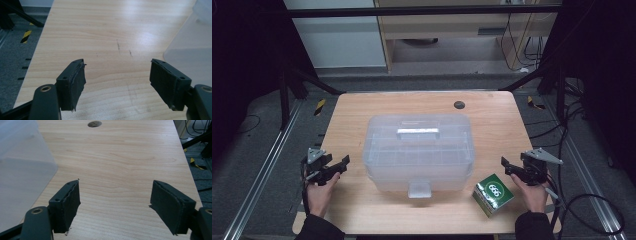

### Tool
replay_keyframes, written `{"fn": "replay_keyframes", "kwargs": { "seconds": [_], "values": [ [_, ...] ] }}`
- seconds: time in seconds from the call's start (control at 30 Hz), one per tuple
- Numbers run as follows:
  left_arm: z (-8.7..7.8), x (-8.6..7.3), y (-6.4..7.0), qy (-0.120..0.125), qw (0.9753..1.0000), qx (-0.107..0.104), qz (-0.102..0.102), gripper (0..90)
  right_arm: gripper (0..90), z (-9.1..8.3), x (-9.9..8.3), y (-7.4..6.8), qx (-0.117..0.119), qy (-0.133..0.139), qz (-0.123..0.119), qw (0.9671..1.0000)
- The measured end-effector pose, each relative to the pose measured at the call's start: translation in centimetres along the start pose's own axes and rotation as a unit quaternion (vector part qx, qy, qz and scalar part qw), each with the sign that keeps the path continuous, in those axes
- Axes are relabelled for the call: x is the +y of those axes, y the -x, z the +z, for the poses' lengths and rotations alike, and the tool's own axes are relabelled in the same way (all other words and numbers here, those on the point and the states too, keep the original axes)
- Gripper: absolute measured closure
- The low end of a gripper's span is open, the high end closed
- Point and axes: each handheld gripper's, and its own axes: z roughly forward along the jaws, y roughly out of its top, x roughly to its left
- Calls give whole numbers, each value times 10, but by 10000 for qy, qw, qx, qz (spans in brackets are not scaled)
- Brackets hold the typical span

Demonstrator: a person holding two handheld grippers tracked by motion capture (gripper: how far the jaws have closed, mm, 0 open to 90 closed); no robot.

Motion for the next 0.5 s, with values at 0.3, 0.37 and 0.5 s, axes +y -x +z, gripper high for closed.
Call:
{"fn": "replay_keyframes", "kwargs": {
  "seconds": [0.3,0.37,0.5],
  "values": [
    [-9,8,-3,243,9992,-298,77,298,239,-6,0,1,-38,70,-57,10000],
    [-11,11,-2,294,9989,-342,136,296,239,-6,0,0,-53,79,-124,9999],
    [-19,20,0,447,9973,-471,347,298,239,-7,-1,-3,16,103,-217,9997]
  ]
}}
